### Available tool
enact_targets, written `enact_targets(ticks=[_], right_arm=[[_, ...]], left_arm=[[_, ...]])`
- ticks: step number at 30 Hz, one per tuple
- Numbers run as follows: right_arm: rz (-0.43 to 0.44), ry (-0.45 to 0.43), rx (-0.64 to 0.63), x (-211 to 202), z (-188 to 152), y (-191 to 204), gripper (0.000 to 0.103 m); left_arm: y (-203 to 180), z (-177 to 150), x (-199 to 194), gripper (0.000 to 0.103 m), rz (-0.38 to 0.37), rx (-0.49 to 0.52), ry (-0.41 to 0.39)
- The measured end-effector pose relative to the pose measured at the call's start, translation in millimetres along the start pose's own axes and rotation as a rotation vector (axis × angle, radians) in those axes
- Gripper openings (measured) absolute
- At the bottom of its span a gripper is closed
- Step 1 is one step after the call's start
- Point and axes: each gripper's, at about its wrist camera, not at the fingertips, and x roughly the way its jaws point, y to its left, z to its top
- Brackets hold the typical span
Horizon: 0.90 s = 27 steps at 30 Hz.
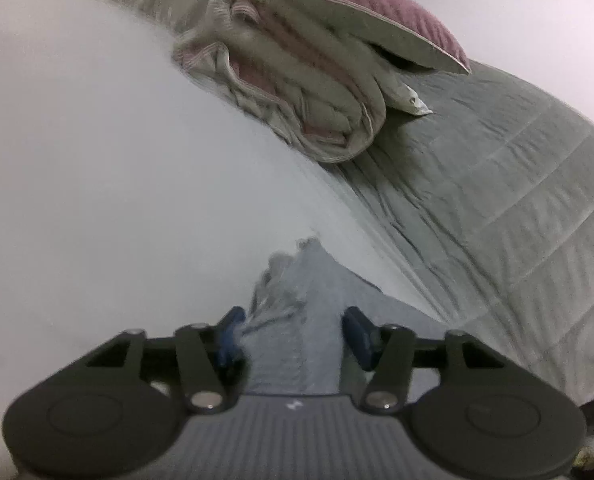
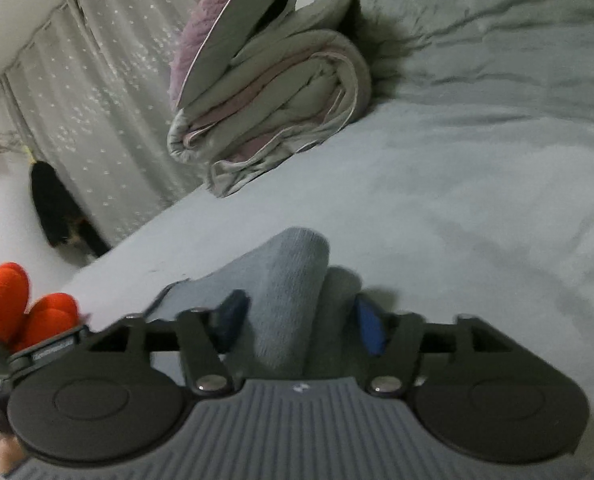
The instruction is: Fold clothes
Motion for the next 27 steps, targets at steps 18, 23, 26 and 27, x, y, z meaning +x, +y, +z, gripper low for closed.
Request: enact_targets(ticks=[18,23,26,27], right_arm=[[-0.192,-0.078,-0.376,19,-12,33,0.041],[-0.193,-0.079,-0.34,3,2,38,0.044],[-0.168,-0.087,-0.286,-17,15,47,0.053],[-0.162,-0.09,-0.27,-24,19,50,0.061]], left_arm=[[-16,-9,-6,0.043,0.022,0.248,-0.043],[-42,-4,-29,0.07,0.116,0.316,-0.021],[-68,4,-45,0.093,0.172,0.396,-0.003],[-78,5,-50,0.096,0.194,0.439,0.006]])
